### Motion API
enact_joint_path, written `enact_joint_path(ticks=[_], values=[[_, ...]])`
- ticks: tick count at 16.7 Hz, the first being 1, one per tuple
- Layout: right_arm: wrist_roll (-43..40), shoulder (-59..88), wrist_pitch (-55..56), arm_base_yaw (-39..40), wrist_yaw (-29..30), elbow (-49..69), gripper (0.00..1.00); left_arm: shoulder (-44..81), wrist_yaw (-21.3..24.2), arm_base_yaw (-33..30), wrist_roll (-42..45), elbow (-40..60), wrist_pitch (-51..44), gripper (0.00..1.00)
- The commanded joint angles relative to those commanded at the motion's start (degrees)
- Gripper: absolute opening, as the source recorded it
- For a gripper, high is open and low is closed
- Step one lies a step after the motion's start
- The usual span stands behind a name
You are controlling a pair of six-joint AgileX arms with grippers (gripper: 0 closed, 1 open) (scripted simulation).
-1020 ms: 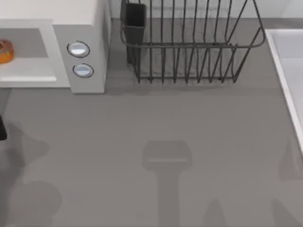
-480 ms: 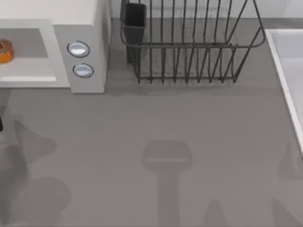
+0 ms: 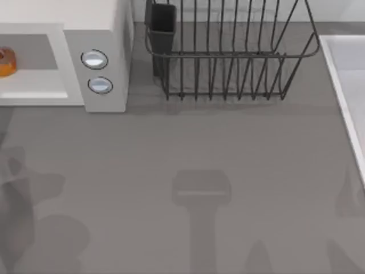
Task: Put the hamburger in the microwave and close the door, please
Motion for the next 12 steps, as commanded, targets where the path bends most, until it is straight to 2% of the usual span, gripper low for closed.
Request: enact_joint_path(ticks=[5, 12], values=[[0.0, 0.0, 0.0, 0.0, 0.0, 0.0, 1.0, -5.96, 0.0, -0.74, -1.32, 0.74, -7.03, 1.0], [0.0, 0.0, 0.0, 0.0, 0.0, 0.0, 1.0, -13.11, 1.65, -1.91, -5.04, 3.53, -8.64, 1.0]])
